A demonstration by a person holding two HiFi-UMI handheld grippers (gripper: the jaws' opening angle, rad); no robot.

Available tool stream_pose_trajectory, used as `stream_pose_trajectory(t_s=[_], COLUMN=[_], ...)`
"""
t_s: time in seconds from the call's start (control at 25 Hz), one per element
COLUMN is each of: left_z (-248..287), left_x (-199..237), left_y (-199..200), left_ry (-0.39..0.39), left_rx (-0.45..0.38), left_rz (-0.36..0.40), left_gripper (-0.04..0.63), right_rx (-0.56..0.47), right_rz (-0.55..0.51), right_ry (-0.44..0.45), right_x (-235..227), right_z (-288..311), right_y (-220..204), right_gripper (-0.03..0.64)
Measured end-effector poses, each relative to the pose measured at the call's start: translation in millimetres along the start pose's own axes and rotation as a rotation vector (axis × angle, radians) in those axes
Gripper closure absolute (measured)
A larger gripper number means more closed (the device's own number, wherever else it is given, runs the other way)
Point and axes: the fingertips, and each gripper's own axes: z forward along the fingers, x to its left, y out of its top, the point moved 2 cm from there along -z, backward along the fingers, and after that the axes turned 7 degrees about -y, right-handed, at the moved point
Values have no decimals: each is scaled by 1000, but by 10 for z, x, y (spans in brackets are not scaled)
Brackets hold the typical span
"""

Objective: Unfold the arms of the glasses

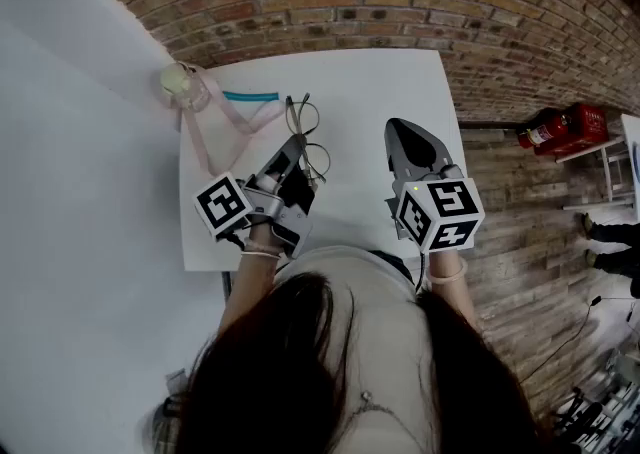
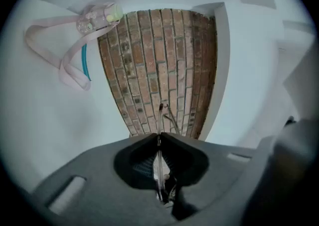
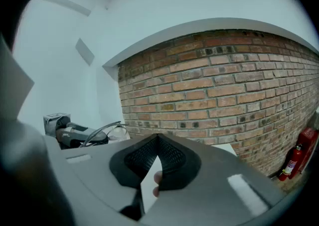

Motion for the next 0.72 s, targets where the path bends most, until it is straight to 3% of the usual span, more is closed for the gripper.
stream_pose_trajectory(t_s=[0.32,0.72], left_z=[6,11], left_x=[-23,10], left_y=[6,11], left_ry=[-3,2], left_rx=[-5,-5], left_rz=[4,8], left_gripper=[571,571], right_rx=[-30,-75], right_rz=[-5,11], right_ry=[10,103], right_x=[42,196], right_z=[-38,-76], right_y=[46,99], right_gripper=[612,612])
